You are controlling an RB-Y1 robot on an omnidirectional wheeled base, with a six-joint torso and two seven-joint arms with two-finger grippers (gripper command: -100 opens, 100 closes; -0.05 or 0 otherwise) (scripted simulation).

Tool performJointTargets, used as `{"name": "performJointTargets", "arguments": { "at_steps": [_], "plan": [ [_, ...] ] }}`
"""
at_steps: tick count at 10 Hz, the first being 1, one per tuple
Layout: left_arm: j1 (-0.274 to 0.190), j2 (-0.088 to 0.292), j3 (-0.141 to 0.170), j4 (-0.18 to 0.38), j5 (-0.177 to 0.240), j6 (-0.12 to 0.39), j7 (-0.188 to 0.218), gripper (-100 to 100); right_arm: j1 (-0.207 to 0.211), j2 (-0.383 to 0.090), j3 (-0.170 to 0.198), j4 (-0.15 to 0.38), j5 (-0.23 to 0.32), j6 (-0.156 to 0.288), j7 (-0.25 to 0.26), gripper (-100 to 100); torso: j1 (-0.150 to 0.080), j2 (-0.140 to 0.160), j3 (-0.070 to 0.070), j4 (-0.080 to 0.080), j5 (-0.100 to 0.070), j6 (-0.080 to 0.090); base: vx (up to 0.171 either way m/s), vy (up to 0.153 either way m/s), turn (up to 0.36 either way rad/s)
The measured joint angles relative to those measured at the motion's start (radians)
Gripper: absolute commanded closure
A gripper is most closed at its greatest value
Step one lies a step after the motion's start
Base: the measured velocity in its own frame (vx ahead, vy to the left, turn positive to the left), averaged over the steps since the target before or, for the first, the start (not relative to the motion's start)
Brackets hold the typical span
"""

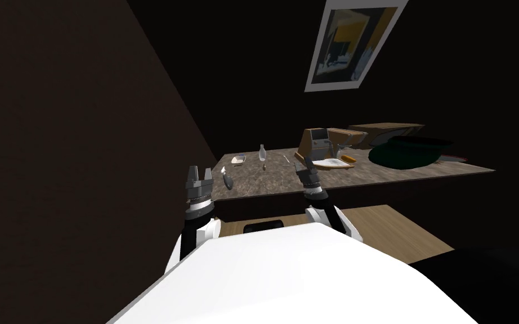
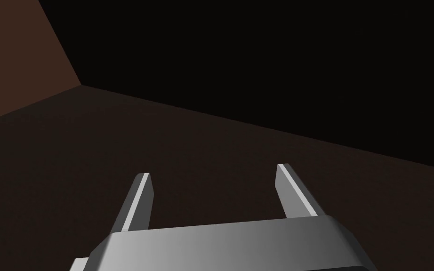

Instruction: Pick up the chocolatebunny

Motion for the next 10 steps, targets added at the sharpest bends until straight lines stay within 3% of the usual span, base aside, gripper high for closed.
{"name": "performJointTargets", "arguments": {
  "at_steps": [10],
  "plan": [
    [0.0,0.0,0.0,0.0,0.0,0.0,0.0,0,-0.079,-0.269,-0.004,0.131,0.1,0.059,-0.088,-100,0.0,-0.001,0.0,0.0,0.0,0.0,-0.054,0.059,0.081]
  ]
}}
